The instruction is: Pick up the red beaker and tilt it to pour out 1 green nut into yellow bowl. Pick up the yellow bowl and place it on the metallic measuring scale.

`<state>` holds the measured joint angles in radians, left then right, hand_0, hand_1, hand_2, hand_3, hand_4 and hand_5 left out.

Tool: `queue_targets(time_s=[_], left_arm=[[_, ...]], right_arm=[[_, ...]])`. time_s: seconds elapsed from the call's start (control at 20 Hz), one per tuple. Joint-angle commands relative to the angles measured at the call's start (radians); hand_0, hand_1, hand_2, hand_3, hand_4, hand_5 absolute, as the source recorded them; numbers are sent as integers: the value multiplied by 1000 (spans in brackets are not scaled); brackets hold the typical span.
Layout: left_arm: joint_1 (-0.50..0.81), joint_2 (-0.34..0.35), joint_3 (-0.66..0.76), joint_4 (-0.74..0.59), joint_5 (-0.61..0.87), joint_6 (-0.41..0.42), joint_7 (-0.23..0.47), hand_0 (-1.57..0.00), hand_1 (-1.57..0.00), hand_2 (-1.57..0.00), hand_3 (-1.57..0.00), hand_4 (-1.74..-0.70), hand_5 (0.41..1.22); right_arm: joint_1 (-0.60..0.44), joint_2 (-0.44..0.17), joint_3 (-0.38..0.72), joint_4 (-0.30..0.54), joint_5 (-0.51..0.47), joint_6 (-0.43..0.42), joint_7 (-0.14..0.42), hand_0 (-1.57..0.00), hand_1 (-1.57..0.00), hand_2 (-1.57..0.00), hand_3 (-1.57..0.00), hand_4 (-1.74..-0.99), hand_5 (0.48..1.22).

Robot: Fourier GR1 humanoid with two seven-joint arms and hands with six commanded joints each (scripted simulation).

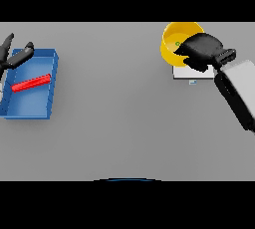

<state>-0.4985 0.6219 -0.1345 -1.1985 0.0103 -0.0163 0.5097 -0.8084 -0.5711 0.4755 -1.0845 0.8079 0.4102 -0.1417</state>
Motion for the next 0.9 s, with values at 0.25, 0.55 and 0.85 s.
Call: queue_targets(time_s=[0.25, 0.55, 0.85], left_arm=[[21, 4, -2, -33, 1, 9, 15, 1, 1, 1, 1, -862, 773], [8, -2, -12, -23, -11, 11, 30, 1, 1, 1, 1, -858, 804], [2, 0, -17, -36, -9, 6, 56, 1, 1, 1, 1, -847, 796]], right_arm=[[-24, 21, -42, 204, 25, -96, -20, -1570, -1571, -1517, -1170, -1741, 1221], [-40, 43, -68, 345, 34, -135, -77, -1571, -1571, -1398, -1342, -1741, 1221], [-59, 76, -78, 436, 57, -155, -77, -1571, -1571, -1380, -1417, -1741, 1221]])
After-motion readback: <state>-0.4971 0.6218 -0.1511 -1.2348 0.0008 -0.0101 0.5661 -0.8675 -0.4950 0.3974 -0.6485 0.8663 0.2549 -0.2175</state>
